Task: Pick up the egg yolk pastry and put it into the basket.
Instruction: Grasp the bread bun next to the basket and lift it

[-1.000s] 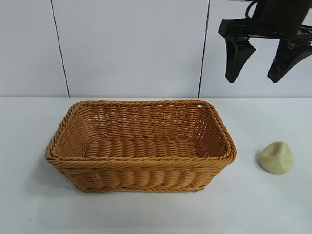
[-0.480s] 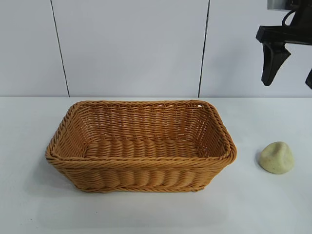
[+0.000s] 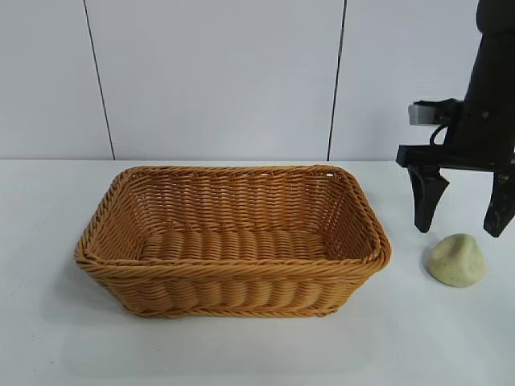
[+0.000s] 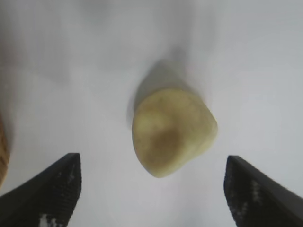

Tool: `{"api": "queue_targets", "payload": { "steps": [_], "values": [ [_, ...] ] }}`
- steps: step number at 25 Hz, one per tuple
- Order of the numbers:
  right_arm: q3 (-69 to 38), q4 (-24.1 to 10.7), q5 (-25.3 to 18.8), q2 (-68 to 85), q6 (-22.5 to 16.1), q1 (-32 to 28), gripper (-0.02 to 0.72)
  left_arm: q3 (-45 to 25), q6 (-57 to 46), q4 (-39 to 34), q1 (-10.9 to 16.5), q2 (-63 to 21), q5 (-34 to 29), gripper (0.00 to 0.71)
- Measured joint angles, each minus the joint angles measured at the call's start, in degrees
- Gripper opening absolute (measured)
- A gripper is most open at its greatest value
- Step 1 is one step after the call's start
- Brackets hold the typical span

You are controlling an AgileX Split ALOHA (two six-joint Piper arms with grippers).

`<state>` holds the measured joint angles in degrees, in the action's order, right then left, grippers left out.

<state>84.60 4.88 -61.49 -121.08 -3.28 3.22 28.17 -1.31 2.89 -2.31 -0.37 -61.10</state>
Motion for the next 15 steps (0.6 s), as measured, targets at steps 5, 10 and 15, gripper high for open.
{"api": "queue_targets", "payload": {
  "steps": [5, 10, 15],
  "values": [
    [0.0, -0.75, 1.86, -3.19, -1.52, 0.0, 0.57, 0.0, 0.0, 0.0, 0.0, 0.0, 0.0, 0.633],
    [0.0, -1.06, 2.13, -4.93, -1.83, 0.0, 0.515, 0.0, 0.0, 0.0, 0.0, 0.0, 0.0, 0.633],
    [0.0, -1.9, 1.88, -5.39, -1.83, 0.0, 0.277, 0.0, 0.0, 0.0, 0.0, 0.0, 0.0, 0.632]
  ]
}}
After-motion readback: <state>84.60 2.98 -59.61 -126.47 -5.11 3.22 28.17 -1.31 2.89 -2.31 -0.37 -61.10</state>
